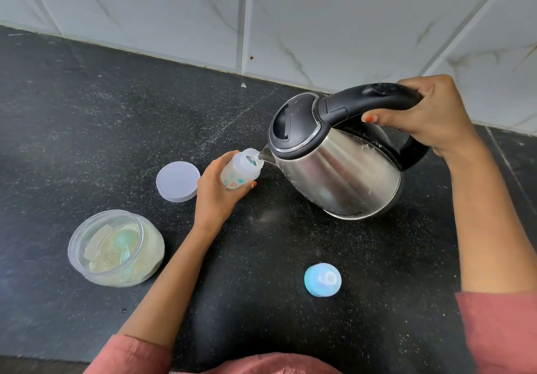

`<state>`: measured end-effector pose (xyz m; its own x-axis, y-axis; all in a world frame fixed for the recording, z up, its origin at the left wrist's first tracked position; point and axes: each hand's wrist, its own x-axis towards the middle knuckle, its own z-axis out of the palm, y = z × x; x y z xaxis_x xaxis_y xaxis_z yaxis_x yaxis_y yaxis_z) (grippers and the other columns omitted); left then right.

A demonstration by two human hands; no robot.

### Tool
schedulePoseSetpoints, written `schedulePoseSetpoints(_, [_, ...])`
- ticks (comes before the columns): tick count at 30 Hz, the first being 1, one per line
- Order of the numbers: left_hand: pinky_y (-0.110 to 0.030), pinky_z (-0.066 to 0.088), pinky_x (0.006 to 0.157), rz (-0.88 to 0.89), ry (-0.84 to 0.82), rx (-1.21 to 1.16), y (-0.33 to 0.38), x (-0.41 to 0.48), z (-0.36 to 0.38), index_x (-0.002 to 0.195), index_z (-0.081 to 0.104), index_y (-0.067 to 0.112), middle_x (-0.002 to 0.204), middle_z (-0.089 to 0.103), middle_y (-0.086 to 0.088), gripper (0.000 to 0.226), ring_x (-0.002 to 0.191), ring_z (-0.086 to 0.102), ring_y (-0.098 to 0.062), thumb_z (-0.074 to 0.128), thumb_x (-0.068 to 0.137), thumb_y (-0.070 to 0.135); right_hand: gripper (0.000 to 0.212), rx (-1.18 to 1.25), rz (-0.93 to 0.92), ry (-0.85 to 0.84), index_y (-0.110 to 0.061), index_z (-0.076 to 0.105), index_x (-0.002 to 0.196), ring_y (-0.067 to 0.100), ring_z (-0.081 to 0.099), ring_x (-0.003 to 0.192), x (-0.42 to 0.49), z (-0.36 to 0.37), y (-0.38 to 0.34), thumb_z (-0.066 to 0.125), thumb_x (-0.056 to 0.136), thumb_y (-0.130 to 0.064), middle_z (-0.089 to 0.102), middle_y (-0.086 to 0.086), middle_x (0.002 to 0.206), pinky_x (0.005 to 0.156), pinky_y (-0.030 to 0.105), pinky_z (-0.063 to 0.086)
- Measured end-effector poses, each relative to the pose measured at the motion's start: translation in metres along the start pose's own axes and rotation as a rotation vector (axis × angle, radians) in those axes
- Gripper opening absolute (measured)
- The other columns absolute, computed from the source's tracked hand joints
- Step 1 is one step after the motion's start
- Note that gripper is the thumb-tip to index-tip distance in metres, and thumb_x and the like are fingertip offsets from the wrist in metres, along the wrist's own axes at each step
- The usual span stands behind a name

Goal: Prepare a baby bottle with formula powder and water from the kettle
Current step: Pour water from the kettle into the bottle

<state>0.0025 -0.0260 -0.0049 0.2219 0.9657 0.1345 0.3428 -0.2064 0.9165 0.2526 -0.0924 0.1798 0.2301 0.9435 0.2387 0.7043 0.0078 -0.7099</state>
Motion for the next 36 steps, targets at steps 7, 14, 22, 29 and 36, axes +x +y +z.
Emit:
schedulePoseSetpoints(7, [-0.023,0.037,0.092,-0.009,-0.001,-0.001,0.0013,-0.0004,-0.0006,0.121,0.056,0.019,0.119,0.060,0.002,0.060,0.109,0.049,-0.010,0.081,0.066,0.015,0.052,-0.005,0.013,0.002,-0.005,0.059,0.063,0.000,0.038,0.040,0.0008,0.0012,0.0014,0.083,0.048,-0.049,0.048,-0.017,0.040,0.042,0.011,0.024])
schedulePoseSetpoints(14, [-0.019,0.035,0.091,-0.013,-0.007,0.002,0.0020,-0.0005,-0.0007,0.122,0.055,0.018,0.120,0.058,0.003,0.061,0.108,0.047,-0.007,0.081,0.067,0.014,0.045,0.020,0.011,-0.012,-0.010,0.059,0.063,-0.001,0.040,0.040,-0.0003,0.0014,-0.0015,0.082,0.051,-0.046,0.050,-0.018,0.041,0.042,0.010,0.025])
schedulePoseSetpoints(22, [-0.021,0.035,0.092,-0.013,-0.009,-0.001,0.0028,-0.0001,-0.0008,0.122,0.055,0.019,0.121,0.058,0.002,0.061,0.109,0.047,-0.006,0.081,0.067,0.015,0.055,-0.002,0.023,0.000,-0.007,0.060,0.064,0.001,0.039,0.042,0.0020,0.0020,-0.0024,0.074,0.045,-0.057,0.048,-0.016,0.041,0.043,0.013,0.025])
schedulePoseSetpoints(29, [-0.024,0.037,0.093,-0.010,-0.009,-0.002,0.0020,0.0002,-0.0014,0.122,0.055,0.019,0.121,0.059,0.001,0.061,0.111,0.049,-0.011,0.081,0.066,0.015,0.062,0.002,0.003,-0.010,0.002,0.062,0.069,0.000,0.040,0.041,0.0021,0.0016,-0.0005,0.082,0.049,-0.053,0.049,-0.017,0.042,0.043,0.011,0.025])
schedulePoseSetpoints(36, [-0.025,0.037,0.094,-0.015,-0.012,-0.007,0.0022,-0.0003,-0.0013,0.122,0.055,0.019,0.122,0.059,0.001,0.061,0.111,0.047,-0.009,0.081,0.066,0.015,0.046,0.001,0.016,-0.008,-0.002,0.063,0.071,-0.001,0.043,0.041,0.0016,0.0014,-0.0004,0.075,0.051,-0.041,0.050,-0.019,0.041,0.043,0.010,0.027])
